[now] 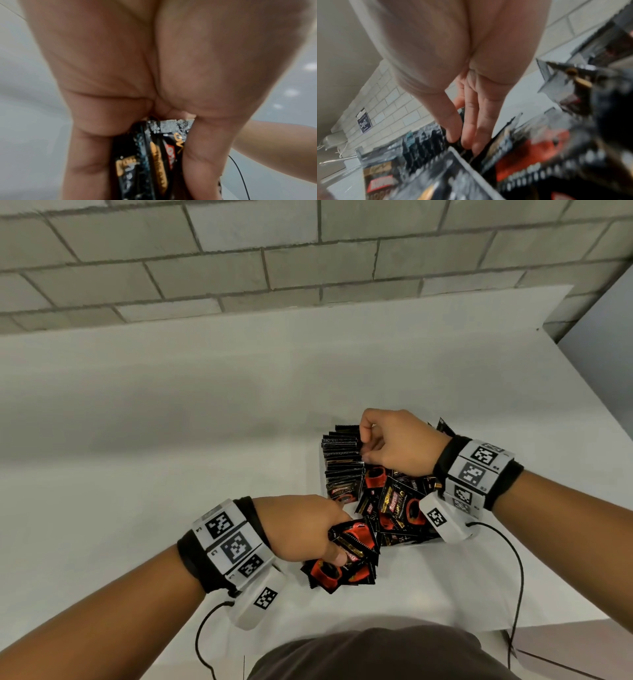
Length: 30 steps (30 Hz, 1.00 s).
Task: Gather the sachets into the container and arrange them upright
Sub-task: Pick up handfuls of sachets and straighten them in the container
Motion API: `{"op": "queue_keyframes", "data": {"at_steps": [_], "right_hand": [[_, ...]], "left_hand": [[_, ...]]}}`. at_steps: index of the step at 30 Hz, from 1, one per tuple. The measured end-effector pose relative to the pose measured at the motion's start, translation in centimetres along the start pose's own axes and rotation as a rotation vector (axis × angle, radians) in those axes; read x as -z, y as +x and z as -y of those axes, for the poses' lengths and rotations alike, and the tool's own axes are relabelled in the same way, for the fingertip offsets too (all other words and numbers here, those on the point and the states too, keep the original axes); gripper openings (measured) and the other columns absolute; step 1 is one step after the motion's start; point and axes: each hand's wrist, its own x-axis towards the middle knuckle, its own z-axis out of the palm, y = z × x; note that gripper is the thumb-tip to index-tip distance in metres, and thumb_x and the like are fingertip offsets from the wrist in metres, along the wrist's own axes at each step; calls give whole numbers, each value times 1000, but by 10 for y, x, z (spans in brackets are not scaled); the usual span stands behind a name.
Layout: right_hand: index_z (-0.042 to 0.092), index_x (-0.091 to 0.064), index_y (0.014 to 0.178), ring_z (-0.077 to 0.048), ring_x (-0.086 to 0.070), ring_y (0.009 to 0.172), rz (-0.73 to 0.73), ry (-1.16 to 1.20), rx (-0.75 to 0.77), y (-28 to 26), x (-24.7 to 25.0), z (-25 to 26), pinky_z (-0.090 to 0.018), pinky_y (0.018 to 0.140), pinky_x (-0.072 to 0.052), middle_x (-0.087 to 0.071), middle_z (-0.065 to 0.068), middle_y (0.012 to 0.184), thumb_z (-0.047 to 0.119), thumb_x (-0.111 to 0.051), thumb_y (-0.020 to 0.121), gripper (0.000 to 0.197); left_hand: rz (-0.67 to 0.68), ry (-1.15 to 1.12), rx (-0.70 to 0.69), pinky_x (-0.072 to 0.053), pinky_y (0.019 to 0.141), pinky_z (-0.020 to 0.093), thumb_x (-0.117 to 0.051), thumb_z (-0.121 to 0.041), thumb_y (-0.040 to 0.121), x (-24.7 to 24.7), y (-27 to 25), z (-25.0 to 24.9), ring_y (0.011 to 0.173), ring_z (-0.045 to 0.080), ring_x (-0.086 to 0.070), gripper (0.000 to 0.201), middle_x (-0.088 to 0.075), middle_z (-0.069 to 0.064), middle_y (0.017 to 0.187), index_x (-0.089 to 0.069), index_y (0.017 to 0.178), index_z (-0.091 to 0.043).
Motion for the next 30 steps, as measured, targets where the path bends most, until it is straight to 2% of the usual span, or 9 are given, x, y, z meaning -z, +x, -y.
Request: {"op": "queue_keyframes", "data": {"at_steps": [4,6,9,15,19,22,25,27,30], "right_hand": [[18,-58,98,-13,-65,74,-191,-16,-37,5,11,-3,-22,63,-51,-68,2,88,8,-64,86,17],[18,-60,105,-10,-64,77,-186,-2,-47,8,10,-3,-21,65,-51,-66,4,90,10,-67,87,21],[21,-66,107,-4,-61,77,-114,-18,-25,12,-1,-2,-21,70,-48,-67,5,91,12,-69,89,20],[20,-76,104,-3,-66,78,-174,33,-22,15,2,2,-10,73,-51,-73,6,90,10,-72,89,18],[20,-72,117,-4,-60,77,-102,-77,-38,13,6,-1,-19,79,-50,-69,4,98,12,-72,90,28],[23,-67,125,-8,-63,80,-109,-49,-57,6,17,-1,-20,79,-49,-68,4,106,4,-71,88,42],[30,-72,106,-12,-65,80,-178,28,38,-12,25,13,-27,79,-55,-67,7,97,13,-75,84,27],[34,-73,92,-12,-66,77,-81,49,85,-26,25,29,-29,75,-57,-68,7,87,28,-83,79,18],[34,-74,87,-9,-63,71,109,-25,138,-39,16,40,-25,68,-54,-68,5,82,36,-87,74,19]], "left_hand": [[-4,-8,3,-51,98,40,-67,-30,97,1,-2,0,108,21,-63,28,-65,4,120,-66,122,-18],[-3,-13,7,-51,99,40,-67,-30,97,1,-1,1,110,21,-63,29,-65,4,122,-65,124,-18],[-7,-30,6,-51,99,38,-68,-28,97,3,-2,-1,109,20,-64,29,-67,3,120,-65,124,-17],[-15,-41,11,-51,101,41,-68,-29,97,5,-4,1,110,19,-65,31,-69,0,121,-65,126,-19],[-13,-26,7,-51,100,40,-67,-29,98,5,-5,2,109,19,-65,32,-69,2,121,-64,128,-18],[-13,-16,2,-51,98,39,-66,-28,98,5,-4,2,107,19,-66,30,-69,2,119,-63,126,-18],[-2,-18,-4,-52,99,41,-66,-28,98,4,-4,3,107,19,-66,29,-71,2,117,-64,125,-18],[-11,-27,-19,-52,98,43,-67,-29,97,3,-3,5,106,19,-66,27,-70,1,116,-65,122,-18],[-42,-39,-27,-52,98,44,-68,-31,96,3,-4,9,106,17,-66,28,-68,-2,116,-65,121,-20]]}}
